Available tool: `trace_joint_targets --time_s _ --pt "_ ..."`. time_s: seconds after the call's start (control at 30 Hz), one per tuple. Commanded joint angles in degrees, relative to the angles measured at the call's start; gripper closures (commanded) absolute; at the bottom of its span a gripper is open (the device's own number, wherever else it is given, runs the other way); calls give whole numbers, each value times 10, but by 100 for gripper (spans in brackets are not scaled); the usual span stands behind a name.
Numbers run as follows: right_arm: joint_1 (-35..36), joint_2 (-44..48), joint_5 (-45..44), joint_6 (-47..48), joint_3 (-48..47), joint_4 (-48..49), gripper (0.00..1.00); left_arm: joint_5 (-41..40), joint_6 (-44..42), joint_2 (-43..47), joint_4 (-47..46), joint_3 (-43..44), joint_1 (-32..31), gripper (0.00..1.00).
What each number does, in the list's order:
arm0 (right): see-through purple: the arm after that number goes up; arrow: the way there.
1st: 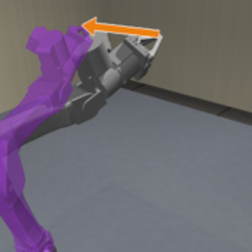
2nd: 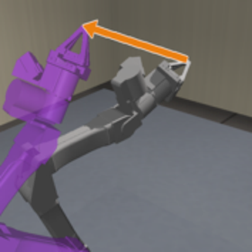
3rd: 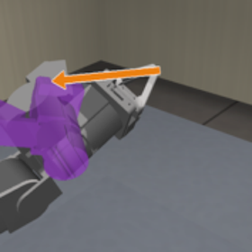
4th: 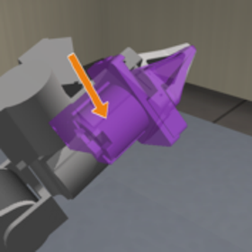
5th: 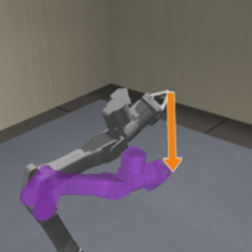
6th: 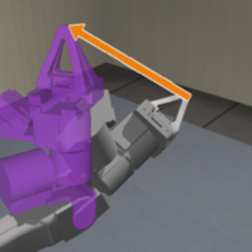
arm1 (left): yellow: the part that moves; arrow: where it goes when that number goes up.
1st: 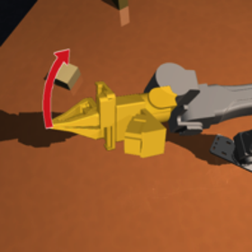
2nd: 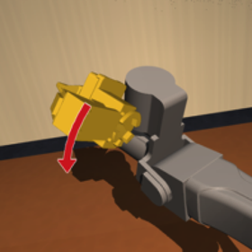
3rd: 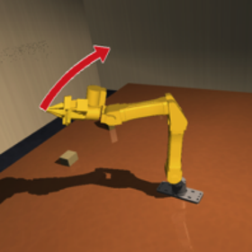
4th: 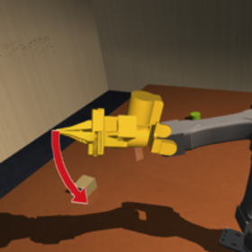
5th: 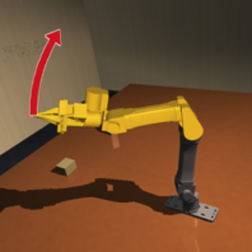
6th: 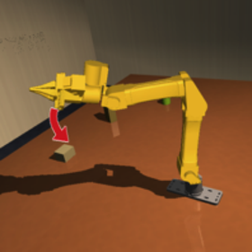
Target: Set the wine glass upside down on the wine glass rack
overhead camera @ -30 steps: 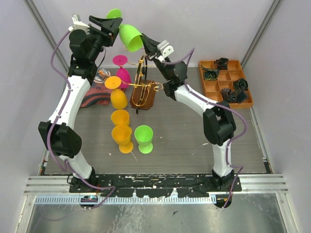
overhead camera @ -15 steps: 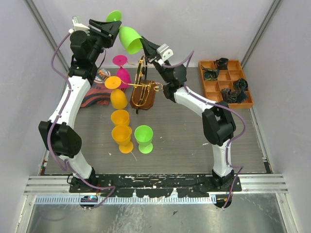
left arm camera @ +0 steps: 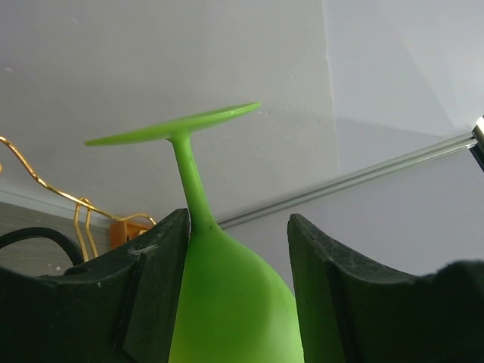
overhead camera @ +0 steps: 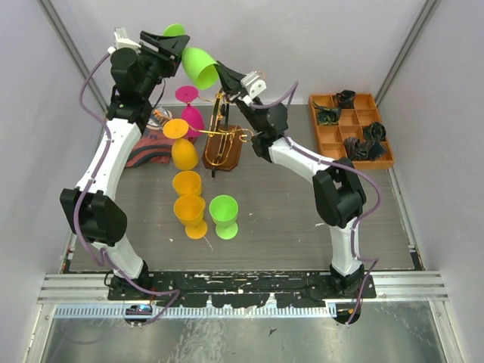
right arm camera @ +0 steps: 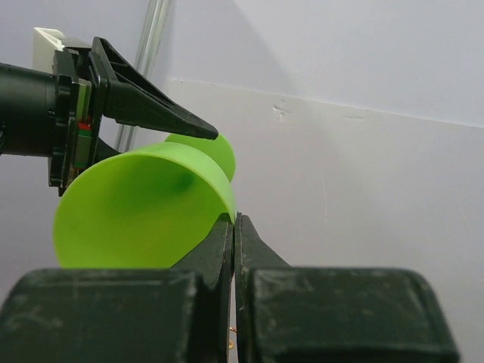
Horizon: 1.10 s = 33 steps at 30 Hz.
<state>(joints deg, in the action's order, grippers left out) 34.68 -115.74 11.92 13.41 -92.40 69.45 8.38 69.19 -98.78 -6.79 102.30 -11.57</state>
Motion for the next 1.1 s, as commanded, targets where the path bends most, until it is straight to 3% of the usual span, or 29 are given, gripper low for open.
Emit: trace_joint_targets --time_s 0.0,0.23,0.7,0.77,0.87,1.07 --pt "10 44 -2 15 0 31 100 -4 -24 10 19 5 -4 39" --pt "12 44 3 10 4 30 100 -15 -25 10 18 1 -4 43" --pt "13 53 35 1 29 28 100 -8 -8 6 -26 -13 2 89" --pt "13 56 30 2 36 30 91 -6 -9 7 -33 -14 5 94" --pt "13 61 22 6 43 33 68 -2 -15 6 -52 -12 10 99" --pt "8 78 -7 19 62 37 32 14 -72 -3 -106 1 33 100"
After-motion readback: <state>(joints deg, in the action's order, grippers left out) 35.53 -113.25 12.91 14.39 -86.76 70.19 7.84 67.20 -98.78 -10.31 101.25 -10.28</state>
